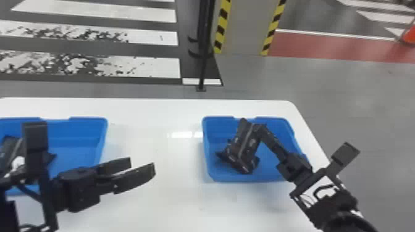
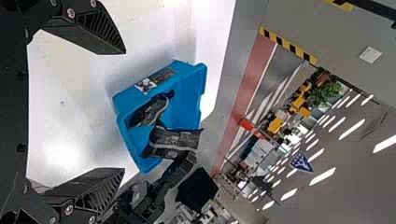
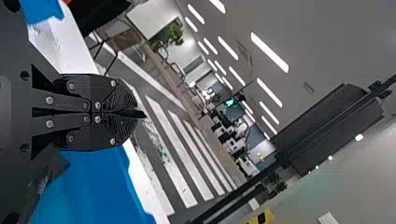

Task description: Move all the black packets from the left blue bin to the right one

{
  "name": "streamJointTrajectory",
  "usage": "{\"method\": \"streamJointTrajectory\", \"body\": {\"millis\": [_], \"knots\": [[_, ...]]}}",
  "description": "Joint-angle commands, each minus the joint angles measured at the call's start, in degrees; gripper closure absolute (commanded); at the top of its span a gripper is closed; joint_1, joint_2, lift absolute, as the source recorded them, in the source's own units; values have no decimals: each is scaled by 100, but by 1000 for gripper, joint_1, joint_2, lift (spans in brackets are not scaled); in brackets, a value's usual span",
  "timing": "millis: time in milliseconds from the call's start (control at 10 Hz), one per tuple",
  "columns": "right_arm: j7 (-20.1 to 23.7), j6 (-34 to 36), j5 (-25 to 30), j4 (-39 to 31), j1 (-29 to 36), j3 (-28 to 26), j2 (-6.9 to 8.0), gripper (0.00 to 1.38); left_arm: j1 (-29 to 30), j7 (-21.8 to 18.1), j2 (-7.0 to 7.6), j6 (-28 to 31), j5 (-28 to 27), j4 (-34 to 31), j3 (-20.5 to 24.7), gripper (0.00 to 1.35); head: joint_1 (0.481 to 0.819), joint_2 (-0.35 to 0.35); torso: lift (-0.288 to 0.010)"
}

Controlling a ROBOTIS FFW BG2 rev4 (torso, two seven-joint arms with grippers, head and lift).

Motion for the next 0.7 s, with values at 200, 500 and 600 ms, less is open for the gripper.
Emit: {"method": "streamJointTrajectory", "body": {"millis": [200, 500, 600], "knots": [[-114, -386, 565, 421, -231, -258, -15, 400, 340, 0, 0, -61, -78, -255, 596, 154, 695, -195, -138], [-201, -1174, 1068, -338, 613, -281, 161, 111, 411, 0, 18, 23, -272, -480, 904, 153, 695, -173, -138], [-342, -1483, 1434, -887, 1091, -281, 310, 114, 425, 0, 26, 51, -318, -494, 1007, 156, 695, -166, -138]]}}
